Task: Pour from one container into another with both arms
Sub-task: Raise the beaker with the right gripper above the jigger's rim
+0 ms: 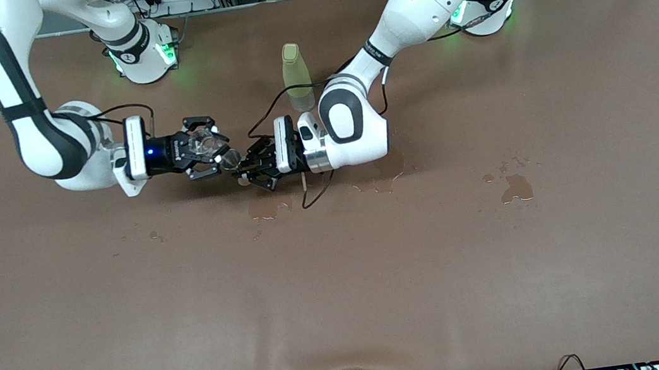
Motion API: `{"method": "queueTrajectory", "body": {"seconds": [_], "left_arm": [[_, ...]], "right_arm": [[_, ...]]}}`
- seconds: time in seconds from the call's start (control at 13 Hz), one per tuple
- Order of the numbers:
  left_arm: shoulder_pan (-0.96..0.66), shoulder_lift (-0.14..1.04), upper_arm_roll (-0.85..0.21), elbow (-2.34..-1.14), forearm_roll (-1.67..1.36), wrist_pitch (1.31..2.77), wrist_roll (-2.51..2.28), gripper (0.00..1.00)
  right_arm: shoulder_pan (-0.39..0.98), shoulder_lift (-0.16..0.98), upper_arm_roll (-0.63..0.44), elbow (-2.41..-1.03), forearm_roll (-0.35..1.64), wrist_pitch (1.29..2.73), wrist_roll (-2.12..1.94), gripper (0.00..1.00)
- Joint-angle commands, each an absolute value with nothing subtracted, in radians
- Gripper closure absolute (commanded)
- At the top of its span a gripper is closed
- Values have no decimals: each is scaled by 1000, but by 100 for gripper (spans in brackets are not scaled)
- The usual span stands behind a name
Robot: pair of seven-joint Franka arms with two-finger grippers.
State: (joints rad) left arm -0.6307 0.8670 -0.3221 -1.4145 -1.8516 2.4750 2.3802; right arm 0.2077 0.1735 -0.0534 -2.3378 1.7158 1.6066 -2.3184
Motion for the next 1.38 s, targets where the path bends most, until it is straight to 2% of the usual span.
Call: {"method": "queueTrajectory", "body": {"seconds": [0.0,0.54,1.3], "left_arm": [[-643,857,-313,-1410,-1885,2494,2384,100],[-632,857,-311,-1411,-1879,2494,2417,100],[-630,857,-311,-1414,-1882,2494,2418,100]], "right_arm": [[219,106,-22,-2402,1776,1643,-2327,100],[227,74,0,-2467,1799,1667,-2342,100],[236,72,38,-2467,1868,1744,-2183,100]]}}
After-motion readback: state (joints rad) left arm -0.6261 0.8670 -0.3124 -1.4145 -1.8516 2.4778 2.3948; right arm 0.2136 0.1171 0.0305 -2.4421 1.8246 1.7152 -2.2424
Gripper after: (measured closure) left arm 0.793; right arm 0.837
